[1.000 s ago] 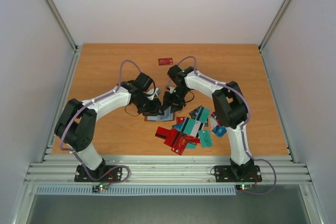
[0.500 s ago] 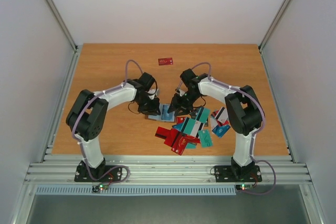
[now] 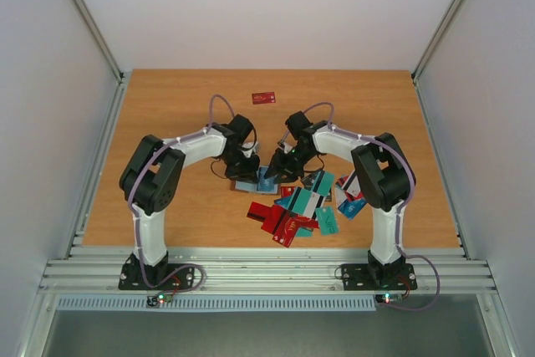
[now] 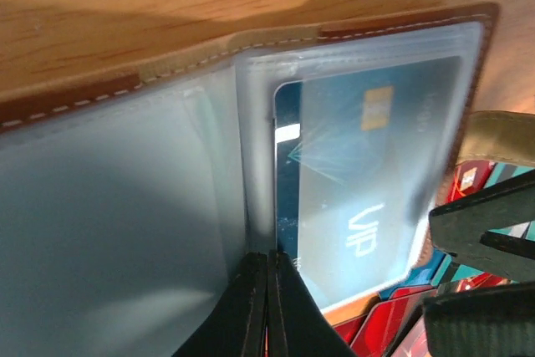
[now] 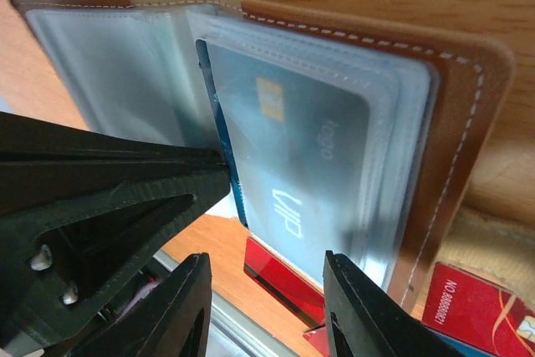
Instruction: Put the credit cards into the card holder
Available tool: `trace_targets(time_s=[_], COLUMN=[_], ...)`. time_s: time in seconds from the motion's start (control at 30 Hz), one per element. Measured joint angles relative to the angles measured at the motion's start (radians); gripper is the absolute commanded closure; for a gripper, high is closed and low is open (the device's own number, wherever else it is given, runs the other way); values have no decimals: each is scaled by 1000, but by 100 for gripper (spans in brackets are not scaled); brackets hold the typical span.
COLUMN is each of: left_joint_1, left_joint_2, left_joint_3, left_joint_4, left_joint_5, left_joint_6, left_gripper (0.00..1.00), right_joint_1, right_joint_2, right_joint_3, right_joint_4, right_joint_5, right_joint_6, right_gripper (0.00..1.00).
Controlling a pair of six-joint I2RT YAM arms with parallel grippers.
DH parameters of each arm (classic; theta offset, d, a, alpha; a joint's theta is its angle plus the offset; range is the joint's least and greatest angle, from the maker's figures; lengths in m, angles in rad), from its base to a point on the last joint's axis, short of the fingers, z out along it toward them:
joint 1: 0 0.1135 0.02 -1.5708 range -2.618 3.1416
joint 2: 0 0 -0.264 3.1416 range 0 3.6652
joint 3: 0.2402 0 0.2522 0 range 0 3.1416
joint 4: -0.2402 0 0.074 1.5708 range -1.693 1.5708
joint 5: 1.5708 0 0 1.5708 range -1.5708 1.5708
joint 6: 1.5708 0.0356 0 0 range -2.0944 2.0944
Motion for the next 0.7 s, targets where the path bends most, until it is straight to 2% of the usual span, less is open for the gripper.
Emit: trace_targets(time_s=[0.7], left_joint_1=[-13], left_joint_2=[74], left_joint_3=[80], left_joint_4=[-58], left_joint_5=[-3], left_joint_6=[23], left_gripper=[100], right_joint_1=[-21], right_joint_2=[8], right_joint_3=[-9], right_joint_4=[17], right_joint_5=[-8], right_joint_6=[-10], right_gripper=[59])
